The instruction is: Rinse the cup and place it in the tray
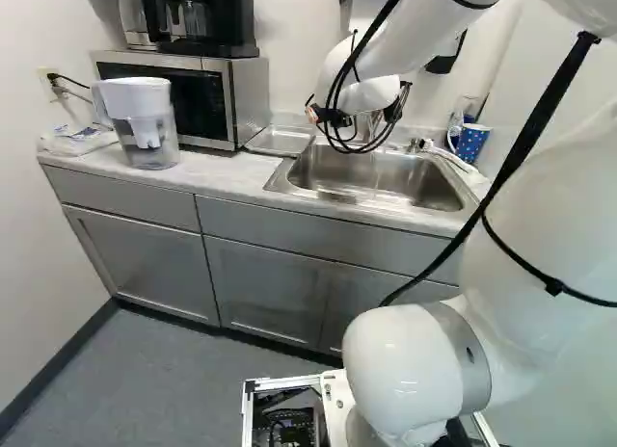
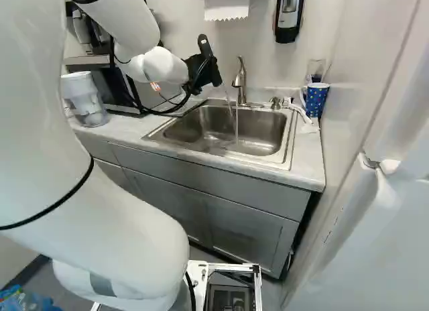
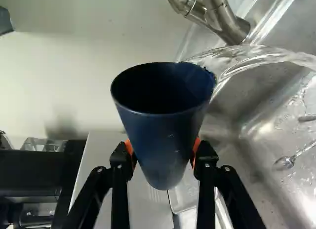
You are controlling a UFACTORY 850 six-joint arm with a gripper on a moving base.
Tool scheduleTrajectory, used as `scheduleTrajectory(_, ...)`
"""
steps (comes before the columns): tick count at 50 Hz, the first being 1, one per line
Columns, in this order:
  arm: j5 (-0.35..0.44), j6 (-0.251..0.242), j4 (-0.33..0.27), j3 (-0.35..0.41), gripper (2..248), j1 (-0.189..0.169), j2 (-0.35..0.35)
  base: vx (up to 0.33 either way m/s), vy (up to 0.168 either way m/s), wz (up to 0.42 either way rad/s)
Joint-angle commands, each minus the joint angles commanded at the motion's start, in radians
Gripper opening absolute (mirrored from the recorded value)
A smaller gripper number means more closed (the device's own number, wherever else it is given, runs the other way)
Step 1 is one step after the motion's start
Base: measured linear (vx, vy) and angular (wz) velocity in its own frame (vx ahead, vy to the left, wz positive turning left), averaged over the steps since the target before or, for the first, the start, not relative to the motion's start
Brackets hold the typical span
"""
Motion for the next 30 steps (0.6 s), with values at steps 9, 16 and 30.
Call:
scheduleTrajectory(9,0.0,0.095,0.0,0.0,124,0.0,0.0,0.0,0.0,0.0)
scheduleTrajectory(16,0.0,0.168,0.0,0.0,124,0.0,0.0,0.0,0.0,0.0)
scheduleTrajectory(30,0.0,0.315,0.0,0.0,124,0.0,0.0,0.0,0.0,0.0)
